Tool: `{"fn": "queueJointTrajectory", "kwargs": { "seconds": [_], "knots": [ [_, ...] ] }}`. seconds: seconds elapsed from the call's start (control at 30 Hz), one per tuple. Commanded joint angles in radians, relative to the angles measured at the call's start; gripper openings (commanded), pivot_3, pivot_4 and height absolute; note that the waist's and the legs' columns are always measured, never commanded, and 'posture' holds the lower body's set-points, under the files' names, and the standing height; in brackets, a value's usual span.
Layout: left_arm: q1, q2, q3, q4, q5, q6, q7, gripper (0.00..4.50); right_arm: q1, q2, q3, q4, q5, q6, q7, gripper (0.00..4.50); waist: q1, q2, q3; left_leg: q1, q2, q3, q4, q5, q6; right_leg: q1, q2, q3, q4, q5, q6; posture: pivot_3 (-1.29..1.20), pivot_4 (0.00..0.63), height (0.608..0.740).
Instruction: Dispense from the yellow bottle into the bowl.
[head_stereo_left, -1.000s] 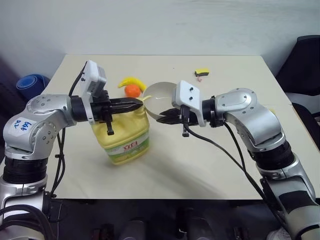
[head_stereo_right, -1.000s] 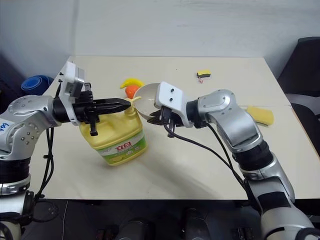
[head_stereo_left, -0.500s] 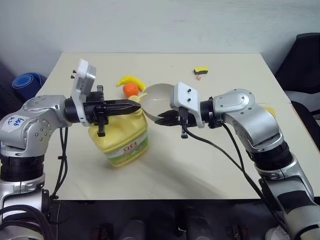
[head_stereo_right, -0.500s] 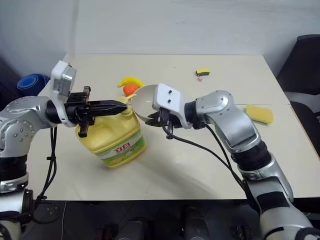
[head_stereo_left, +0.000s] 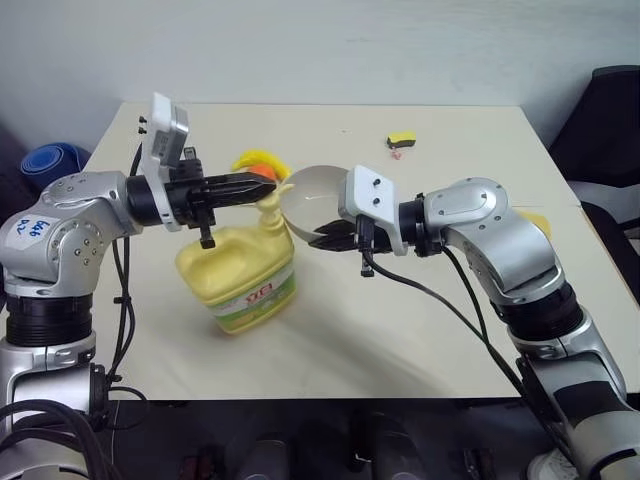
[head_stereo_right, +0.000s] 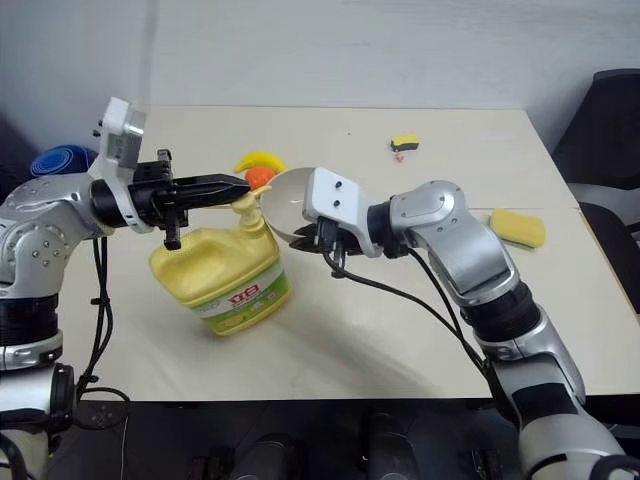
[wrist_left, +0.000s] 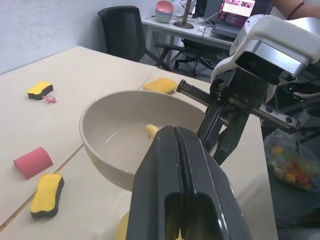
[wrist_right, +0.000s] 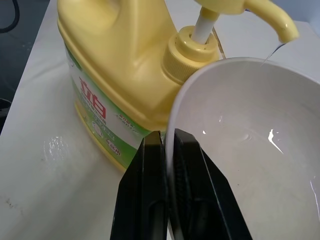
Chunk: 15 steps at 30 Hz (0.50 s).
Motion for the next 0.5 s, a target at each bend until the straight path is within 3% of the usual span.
{"fn": "queueJointTrajectory", "kwargs": {
  "seconds": [0.03,0.5],
  "knots": [
    [0.036,-0.006,-0.034,-0.045,0.016,0.020,0.018,0.02,-0.044,0.013,-0.006,-0.006,-0.001,-0.034,0.004,0.00,0.000,0.000,0.000,0.000,0.000,0.000,0.000,0.000,0.000,0.000,0.000,0.000,0.000,0.000,0.000,0.00,0.150,0.740],
    [0.028,0.015,-0.082,-0.084,0.059,-0.001,0.022,0.02,-0.049,0.050,0.005,0.022,-0.016,-0.049,0.005,0.00,0.001,0.000,0.000,0.001,0.000,0.000,0.000,0.000,0.000,0.001,0.000,0.000,0.001,0.000,0.000,0.00,0.150,0.740]
  ]
}}
